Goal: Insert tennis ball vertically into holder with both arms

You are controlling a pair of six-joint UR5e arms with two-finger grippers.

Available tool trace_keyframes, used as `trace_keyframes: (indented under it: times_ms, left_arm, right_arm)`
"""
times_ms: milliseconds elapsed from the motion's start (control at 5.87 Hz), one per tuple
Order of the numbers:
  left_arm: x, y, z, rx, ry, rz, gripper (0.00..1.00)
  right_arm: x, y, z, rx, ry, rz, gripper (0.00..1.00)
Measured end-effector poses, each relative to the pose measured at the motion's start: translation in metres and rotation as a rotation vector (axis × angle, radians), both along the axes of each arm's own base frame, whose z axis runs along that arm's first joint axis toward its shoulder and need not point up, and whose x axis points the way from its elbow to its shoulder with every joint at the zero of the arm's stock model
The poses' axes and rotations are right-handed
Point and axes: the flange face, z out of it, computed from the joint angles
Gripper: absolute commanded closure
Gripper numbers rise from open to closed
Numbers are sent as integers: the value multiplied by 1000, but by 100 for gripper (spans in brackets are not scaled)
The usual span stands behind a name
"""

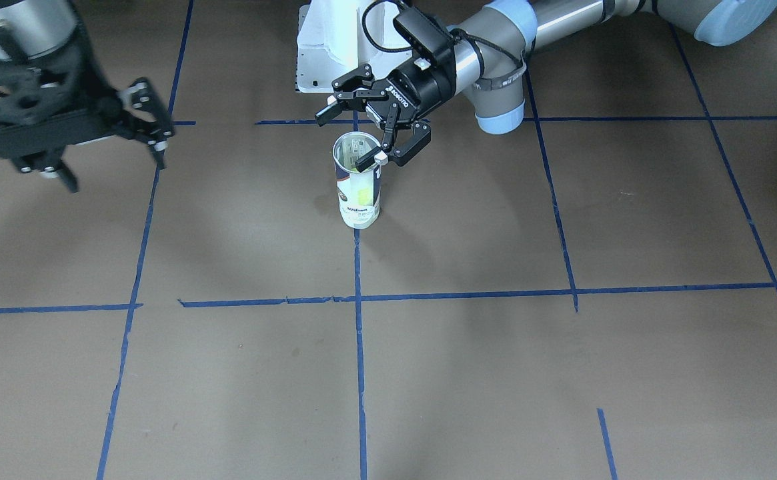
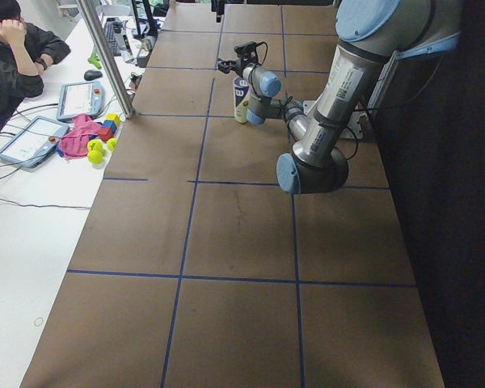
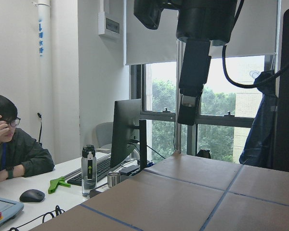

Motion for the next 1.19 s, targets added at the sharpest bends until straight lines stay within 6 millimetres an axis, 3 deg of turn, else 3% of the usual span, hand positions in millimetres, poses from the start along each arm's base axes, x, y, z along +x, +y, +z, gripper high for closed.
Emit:
trace_keyframes:
  times_ms: [511,1022,1193]
  left_arm:
    - [-35,-39,-24,-144,-287,-64,0]
    - [-98,-116,1,-243,-618,4,0]
    - [-121,-139,23,-290,-724,3,0]
  right_arm:
    - [127,-15,116,61,44,-143,0]
    - [249,24,230,58,7,-188,0]
    - [270,40,260,37,3,-187,0]
